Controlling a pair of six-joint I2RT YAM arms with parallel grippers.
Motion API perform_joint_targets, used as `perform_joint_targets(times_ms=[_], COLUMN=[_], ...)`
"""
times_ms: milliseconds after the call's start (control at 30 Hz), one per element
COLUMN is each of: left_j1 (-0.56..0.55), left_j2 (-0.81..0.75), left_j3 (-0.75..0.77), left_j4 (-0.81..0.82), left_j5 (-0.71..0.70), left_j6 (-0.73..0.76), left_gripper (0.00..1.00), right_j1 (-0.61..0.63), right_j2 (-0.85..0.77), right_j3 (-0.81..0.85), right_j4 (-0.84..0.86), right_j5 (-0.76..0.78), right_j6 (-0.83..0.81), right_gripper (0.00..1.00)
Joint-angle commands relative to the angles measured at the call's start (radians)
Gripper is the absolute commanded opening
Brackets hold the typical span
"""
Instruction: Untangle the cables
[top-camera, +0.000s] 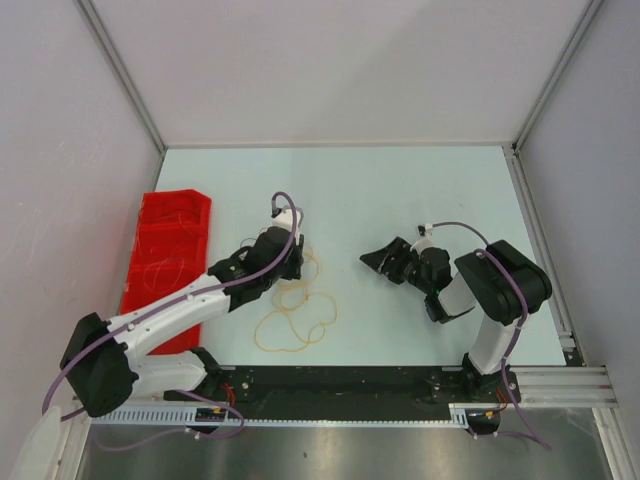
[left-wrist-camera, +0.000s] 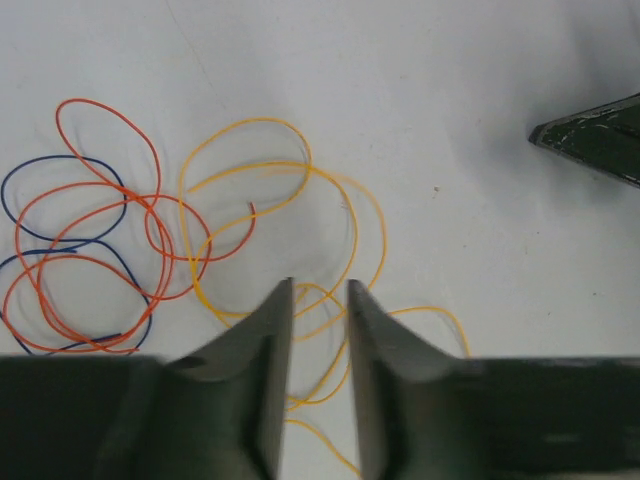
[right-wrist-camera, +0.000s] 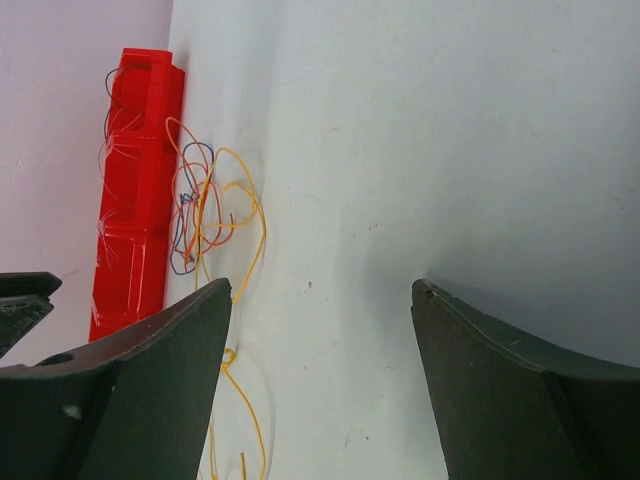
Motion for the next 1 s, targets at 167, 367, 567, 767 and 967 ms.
perform_joint_targets(times_ms=[167, 367, 567, 767, 967], left_j1=[-0.003, -0.003, -0.035, -0.082, -0.086], left_j2=[0.002, 0.034, 0.149, 0.298, 0.393], left_j3=[0.04, -0.003, -0.02, 0.031, 0.141], left_j4=[0.016, 0.017, 0.063, 0.057, 0.111], left_j5=[0.017, 0.037, 0.052, -0.031, -0.069], left_j6=[-0.012, 0.011, 0.036, 0.1, 0.215], left_gripper=[0.8, 0.88, 0.91, 0.9, 0.93], right_j1=[-0.006, -0.006, -0.01, -0.014, -0.016], right_j2=[0.053, 0.071, 0.076, 0.081, 0.098], right_j3=[-0.024, -0.013, -0.012, -0.01, -0.004], right_j4=[-0.203, -0.198, -0.196, -0.196, -0.186], right_j5=[-0.012, -0.021, -0.028, -0.034, -0.044], right_j6=[-0.021, -0.02, -0.017, -0.018, -0.012], right_gripper=[0.78, 0.78, 0.78, 0.78, 0.78])
